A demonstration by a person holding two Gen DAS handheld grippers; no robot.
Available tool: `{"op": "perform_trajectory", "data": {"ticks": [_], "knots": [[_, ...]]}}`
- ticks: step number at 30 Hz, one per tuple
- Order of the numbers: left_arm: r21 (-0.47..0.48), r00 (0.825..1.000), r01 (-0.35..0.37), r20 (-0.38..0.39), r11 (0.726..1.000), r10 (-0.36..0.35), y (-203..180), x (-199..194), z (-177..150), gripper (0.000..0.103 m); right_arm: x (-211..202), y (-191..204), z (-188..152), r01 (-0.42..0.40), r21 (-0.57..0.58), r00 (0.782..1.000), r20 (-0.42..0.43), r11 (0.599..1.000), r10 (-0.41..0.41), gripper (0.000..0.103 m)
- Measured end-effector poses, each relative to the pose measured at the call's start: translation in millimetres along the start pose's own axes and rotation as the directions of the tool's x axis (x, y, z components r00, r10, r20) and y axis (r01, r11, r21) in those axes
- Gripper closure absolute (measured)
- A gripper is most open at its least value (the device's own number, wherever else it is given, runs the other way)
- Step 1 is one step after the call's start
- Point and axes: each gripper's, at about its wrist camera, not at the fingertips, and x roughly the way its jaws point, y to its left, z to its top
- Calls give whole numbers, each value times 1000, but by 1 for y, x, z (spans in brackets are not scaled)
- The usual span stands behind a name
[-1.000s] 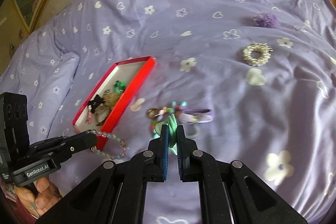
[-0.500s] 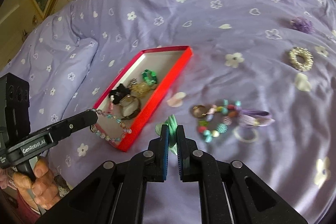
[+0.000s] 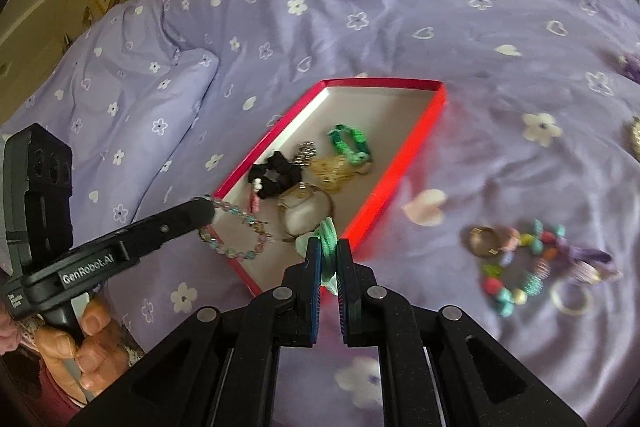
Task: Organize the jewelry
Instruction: 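Carry bead strand and mint hair tie into the red box and open both tools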
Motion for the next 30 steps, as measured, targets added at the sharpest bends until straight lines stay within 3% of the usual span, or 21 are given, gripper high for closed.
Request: {"op": "perform_trajectory", "data": {"ticks": [13,30], "knots": [[-61,998,-34,-50,998,31,34,22,-7,97,59,27,5,-29,-61,994,-110,998,22,96],[-98,988,-129,-95,987,120,71,42,-16,97,76,18,3,7,-53,989,-146,999,-15,92]]}}
